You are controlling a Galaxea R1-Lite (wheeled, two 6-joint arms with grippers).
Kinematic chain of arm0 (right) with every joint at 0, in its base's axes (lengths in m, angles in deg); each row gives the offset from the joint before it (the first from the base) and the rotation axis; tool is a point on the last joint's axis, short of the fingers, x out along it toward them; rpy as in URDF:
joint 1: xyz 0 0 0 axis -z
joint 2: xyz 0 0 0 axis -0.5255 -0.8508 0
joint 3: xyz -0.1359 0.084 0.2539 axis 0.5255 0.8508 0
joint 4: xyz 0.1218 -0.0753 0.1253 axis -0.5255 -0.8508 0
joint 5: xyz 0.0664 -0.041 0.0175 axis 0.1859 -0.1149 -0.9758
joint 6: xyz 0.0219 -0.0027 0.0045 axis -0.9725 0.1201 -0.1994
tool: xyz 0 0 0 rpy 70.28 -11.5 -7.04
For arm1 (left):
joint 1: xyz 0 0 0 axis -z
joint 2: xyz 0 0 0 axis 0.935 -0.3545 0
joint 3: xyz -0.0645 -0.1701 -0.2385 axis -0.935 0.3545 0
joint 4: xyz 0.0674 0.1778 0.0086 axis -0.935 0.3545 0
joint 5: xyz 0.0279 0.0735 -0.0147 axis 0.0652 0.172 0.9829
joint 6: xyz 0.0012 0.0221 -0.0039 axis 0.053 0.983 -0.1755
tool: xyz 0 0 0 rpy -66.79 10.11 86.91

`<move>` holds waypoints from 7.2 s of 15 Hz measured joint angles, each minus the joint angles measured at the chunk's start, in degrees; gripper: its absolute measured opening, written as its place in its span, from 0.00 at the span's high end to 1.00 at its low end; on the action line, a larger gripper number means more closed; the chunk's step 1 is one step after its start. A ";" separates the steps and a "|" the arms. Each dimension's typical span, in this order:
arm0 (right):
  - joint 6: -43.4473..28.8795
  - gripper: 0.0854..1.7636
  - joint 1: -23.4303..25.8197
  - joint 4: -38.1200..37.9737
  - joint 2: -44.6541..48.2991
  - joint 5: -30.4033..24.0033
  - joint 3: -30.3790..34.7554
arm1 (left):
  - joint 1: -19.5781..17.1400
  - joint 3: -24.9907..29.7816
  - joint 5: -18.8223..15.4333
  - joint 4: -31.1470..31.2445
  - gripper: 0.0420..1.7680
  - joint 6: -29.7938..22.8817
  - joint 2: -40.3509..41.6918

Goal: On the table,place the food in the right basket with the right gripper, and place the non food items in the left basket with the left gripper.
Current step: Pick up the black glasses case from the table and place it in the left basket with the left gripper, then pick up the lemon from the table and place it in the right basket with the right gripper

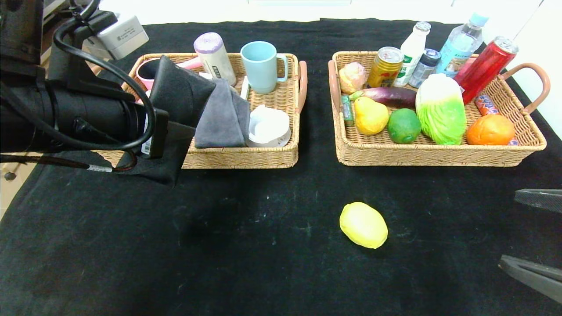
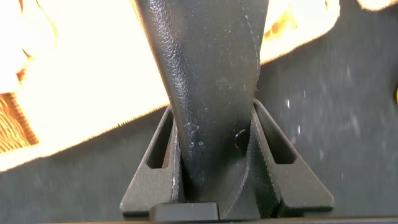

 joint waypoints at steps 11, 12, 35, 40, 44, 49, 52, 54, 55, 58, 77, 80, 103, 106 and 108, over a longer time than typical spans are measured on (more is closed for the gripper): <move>0.00 0.03 -0.52 0.00 0.20 0.00 0.17 | -6.47 -13.86 0.09 -0.63 0.65 0.52 -10.36; 0.00 0.03 -0.52 0.00 0.22 0.02 0.17 | -7.19 -14.99 0.04 -0.73 0.65 0.52 -11.30; 0.02 0.03 -0.69 0.13 0.51 0.00 0.16 | -8.46 -23.36 3.17 -0.10 0.36 1.18 -21.25; 0.00 0.03 -0.69 0.02 0.49 0.02 0.24 | -8.33 -21.97 3.15 0.21 0.21 1.18 -20.10; 0.00 0.03 -0.87 0.07 0.33 0.00 0.50 | -8.05 -20.15 3.15 0.20 0.14 1.16 -18.53; 0.02 0.03 -1.41 0.02 -0.09 0.02 0.66 | -7.45 -16.41 2.79 0.11 0.09 0.94 -15.43; 0.00 0.03 -1.46 0.07 -0.22 0.05 0.77 | -4.24 -9.22 2.23 -0.43 0.07 0.88 -10.45; -0.02 0.03 -1.50 0.07 -0.17 0.07 0.74 | -0.49 -2.32 1.29 -0.93 0.06 0.79 -6.29; -0.02 0.03 -1.49 0.11 -0.15 0.10 0.72 | 1.57 1.12 0.77 -1.82 0.06 0.74 -4.36; -0.02 0.03 -1.49 0.11 -0.23 0.52 0.66 | 7.91 11.13 -0.50 -8.92 0.05 0.91 0.88; -10.78 0.03 -16.54 3.15 -12.76 20.48 0.38 | 15.35 37.79 -12.31 -28.73 0.03 6.95 12.68; -14.65 0.03 -21.48 6.08 -17.31 28.59 -0.50 | 14.84 38.21 -11.75 -28.98 0.03 6.92 11.69; -48.57 0.03 -27.73 -42.63 -52.52 49.43 -52.89 | 9.44 37.02 -11.81 -29.01 0.03 7.74 15.02; -50.16 0.03 -27.68 -43.57 -53.46 49.38 -53.26 | 8.24 37.01 -12.01 -29.01 0.03 7.85 15.08; -50.30 0.03 -27.67 -43.62 -53.92 49.37 -53.35 | 7.63 36.77 -12.01 -29.00 0.03 7.83 15.17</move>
